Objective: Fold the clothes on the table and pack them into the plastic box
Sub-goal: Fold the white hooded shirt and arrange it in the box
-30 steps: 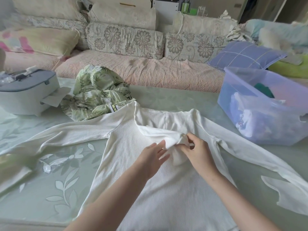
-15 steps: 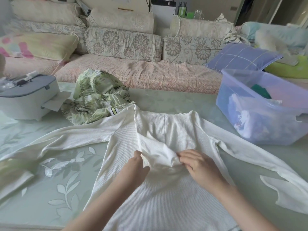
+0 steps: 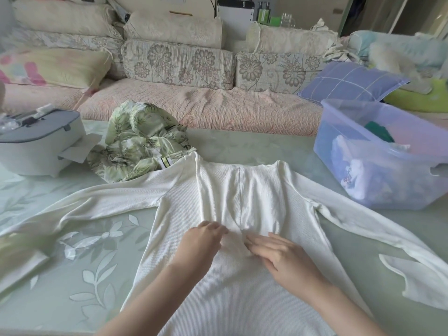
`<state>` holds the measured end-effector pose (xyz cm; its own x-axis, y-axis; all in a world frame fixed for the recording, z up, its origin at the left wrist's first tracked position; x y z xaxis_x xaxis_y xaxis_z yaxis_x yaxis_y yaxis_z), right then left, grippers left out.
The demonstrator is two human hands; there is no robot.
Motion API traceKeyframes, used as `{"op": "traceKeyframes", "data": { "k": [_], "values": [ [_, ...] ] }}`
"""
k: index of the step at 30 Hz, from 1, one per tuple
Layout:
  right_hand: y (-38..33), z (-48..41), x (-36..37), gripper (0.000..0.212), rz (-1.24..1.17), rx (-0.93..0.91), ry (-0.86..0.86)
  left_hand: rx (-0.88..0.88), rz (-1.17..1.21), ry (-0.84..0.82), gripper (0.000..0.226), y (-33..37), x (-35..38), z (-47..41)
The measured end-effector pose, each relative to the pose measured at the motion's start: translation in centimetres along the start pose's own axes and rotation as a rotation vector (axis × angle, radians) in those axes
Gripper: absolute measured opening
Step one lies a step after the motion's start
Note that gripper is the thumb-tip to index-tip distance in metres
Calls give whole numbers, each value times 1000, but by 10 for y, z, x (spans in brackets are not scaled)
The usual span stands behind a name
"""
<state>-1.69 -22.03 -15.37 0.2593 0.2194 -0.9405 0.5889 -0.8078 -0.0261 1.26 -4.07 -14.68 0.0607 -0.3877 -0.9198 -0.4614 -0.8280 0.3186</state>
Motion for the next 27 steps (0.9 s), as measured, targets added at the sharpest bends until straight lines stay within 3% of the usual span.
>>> {"op": "traceKeyframes", "data": {
  "k": [3,6,8,11,13,17,23,27],
  "values": [
    [9,8,-4,53,-131,59,-38,-51,32,83,34,-3,-5,-1],
    [14,-6,-17,43,-385,245,-41,25,49,175,40,-5,-7,-3],
    [13,-23,-17,50,-363,318,-117,70,-9,207,39,0,-10,-7],
    [6,-38,0,78,-225,385,-343,-66,104,-13,58,3,-4,-11],
    [3,-35,18,91,-126,403,-497,-124,18,-188,61,-2,11,-7],
    [6,-26,33,88,-54,419,-577,-196,-41,-345,61,-8,25,-1],
    [4,-32,25,107,-80,449,-557,-217,279,-200,42,-14,4,-1],
    [-26,-62,18,79,-119,389,-461,-284,351,-36,40,-38,-26,10]
  ]
}}
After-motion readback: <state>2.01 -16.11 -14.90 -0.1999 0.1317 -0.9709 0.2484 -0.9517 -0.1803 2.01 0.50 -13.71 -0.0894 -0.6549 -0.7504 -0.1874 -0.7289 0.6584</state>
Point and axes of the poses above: each hand's wrist, its own z-axis away from the middle knuckle, its own x-axis out of the palm, y = z × x, the point moved 4 cm from there along -z, towards the middle knuckle, and after that the axes turned 8 degrees about z, right-handed, at the moved point
